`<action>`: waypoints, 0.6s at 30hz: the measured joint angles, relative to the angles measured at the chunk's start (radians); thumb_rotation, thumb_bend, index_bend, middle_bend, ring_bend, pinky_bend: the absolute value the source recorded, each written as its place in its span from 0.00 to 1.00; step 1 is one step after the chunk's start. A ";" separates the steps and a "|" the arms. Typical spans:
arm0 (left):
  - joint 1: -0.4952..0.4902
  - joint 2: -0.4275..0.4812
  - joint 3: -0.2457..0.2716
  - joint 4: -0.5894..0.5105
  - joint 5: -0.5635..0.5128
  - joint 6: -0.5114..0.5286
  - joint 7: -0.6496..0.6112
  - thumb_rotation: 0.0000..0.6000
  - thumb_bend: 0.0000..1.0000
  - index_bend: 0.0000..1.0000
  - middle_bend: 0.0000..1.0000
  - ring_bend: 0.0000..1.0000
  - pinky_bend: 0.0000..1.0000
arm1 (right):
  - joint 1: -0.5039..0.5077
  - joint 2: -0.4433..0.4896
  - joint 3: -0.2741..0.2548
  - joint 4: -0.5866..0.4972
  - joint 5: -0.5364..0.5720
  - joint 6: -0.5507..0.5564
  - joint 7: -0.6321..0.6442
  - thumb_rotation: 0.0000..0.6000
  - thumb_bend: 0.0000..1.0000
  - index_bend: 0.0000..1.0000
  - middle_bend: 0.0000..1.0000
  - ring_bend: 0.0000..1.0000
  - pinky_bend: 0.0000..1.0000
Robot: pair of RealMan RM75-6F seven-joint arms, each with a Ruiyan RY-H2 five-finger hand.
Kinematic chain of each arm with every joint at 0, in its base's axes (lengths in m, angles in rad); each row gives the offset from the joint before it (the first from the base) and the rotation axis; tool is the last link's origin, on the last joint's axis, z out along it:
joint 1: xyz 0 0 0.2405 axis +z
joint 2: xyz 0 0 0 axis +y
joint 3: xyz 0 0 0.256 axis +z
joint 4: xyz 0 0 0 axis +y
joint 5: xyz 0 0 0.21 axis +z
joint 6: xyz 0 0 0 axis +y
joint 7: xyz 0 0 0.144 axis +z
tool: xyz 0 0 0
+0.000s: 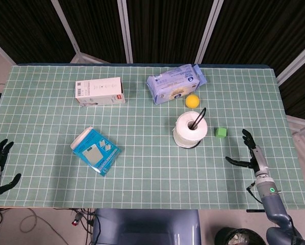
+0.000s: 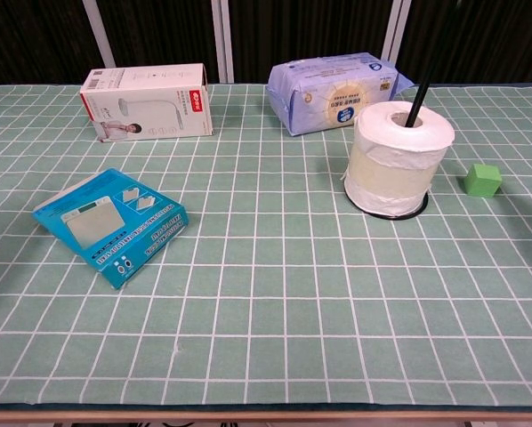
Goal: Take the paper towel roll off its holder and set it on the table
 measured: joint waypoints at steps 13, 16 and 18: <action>-0.001 -0.002 -0.003 -0.006 -0.012 -0.005 0.012 1.00 0.24 0.06 0.00 0.00 0.00 | 0.068 -0.266 0.013 0.207 -0.011 0.088 -0.132 1.00 0.00 0.00 0.00 0.00 0.00; -0.003 -0.002 -0.002 -0.005 -0.013 -0.009 0.015 1.00 0.24 0.06 0.00 0.00 0.00 | 0.089 -0.306 0.027 0.238 -0.004 0.081 -0.128 1.00 0.00 0.00 0.00 0.00 0.00; -0.003 -0.002 -0.003 -0.005 -0.014 -0.010 0.015 1.00 0.24 0.06 0.00 0.00 0.00 | 0.100 -0.320 0.036 0.248 0.004 0.068 -0.121 1.00 0.00 0.00 0.00 0.00 0.00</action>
